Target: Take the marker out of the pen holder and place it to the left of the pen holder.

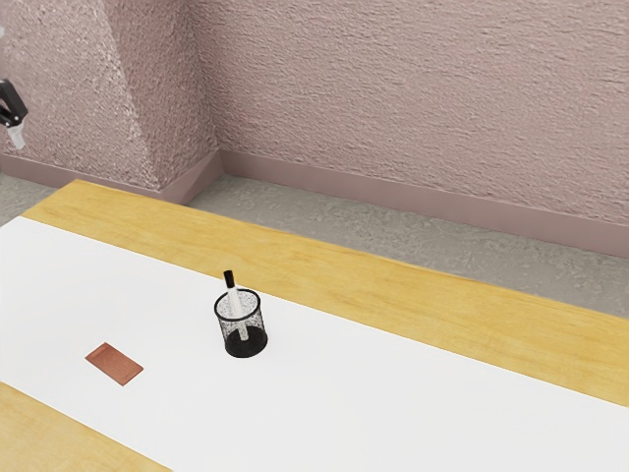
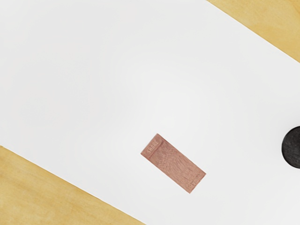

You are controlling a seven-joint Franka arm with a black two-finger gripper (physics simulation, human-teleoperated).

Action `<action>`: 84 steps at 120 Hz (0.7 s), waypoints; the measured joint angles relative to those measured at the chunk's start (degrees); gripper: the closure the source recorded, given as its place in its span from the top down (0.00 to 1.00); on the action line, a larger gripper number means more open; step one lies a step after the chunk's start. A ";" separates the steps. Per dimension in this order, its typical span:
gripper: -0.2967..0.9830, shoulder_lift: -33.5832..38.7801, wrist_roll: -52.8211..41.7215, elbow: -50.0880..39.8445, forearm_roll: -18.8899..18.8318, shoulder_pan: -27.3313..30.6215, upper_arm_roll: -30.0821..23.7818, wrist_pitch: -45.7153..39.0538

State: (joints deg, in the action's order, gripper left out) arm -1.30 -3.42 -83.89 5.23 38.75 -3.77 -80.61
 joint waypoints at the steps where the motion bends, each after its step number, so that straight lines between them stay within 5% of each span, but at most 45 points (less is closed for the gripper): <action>1: 0.77 -0.10 -0.02 -0.10 -0.13 0.01 0.05 -0.26; 16: 0.77 -1.39 -0.26 -2.55 -1.67 -6.62 0.35 -3.67; 44: 0.76 5.95 -0.50 -34.89 3.07 -45.07 5.95 -28.29; 60: 0.77 8.70 -1.06 -45.64 4.34 -36.56 9.35 -45.83; 84: 0.77 6.62 -2.85 -49.55 4.21 -38.26 9.45 -63.10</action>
State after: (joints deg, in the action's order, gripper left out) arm 5.32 -6.27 -133.44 9.44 0.49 5.68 -143.72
